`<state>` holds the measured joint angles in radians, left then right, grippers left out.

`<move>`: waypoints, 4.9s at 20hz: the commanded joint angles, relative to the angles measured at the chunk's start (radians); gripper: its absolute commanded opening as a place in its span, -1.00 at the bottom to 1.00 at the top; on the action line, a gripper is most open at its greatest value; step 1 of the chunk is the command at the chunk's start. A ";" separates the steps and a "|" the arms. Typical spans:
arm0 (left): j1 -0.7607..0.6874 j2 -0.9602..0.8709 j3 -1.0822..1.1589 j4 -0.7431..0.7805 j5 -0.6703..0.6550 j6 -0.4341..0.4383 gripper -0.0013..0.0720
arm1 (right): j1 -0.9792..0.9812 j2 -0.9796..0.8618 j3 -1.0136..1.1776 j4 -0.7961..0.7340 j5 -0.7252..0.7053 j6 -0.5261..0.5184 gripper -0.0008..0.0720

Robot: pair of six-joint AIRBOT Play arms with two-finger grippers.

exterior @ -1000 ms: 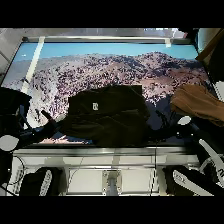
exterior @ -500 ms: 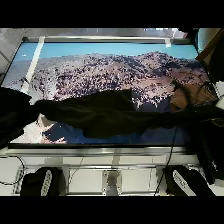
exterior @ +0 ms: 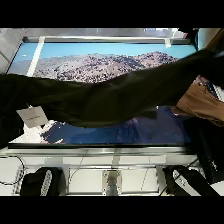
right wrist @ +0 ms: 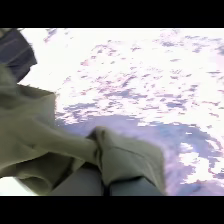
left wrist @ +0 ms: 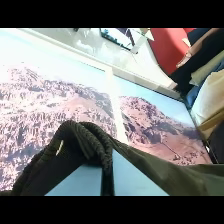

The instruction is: Fold the clothes and pants, and hang the long-sleeved shirts on hangers.

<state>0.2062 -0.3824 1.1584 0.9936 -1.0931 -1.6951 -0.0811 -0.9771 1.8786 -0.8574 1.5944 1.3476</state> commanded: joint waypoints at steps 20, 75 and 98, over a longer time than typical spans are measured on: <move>-0.137 -0.885 -0.082 0.109 0.718 0.066 -0.91 | 0.128 -0.879 0.139 -0.059 -0.155 -0.187 -0.98; -0.086 -0.261 -0.031 0.652 0.068 0.019 0.83 | 0.126 -0.721 -0.774 0.178 -0.534 -0.075 0.93; -0.086 -0.261 -0.031 0.652 0.067 0.019 0.82 | 0.219 -0.695 -0.620 0.173 -0.623 -0.051 -0.97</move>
<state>0.1188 -0.6441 1.1271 1.6455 -1.0264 -1.6760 0.1852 -1.6882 1.1790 -0.6708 0.9279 1.3117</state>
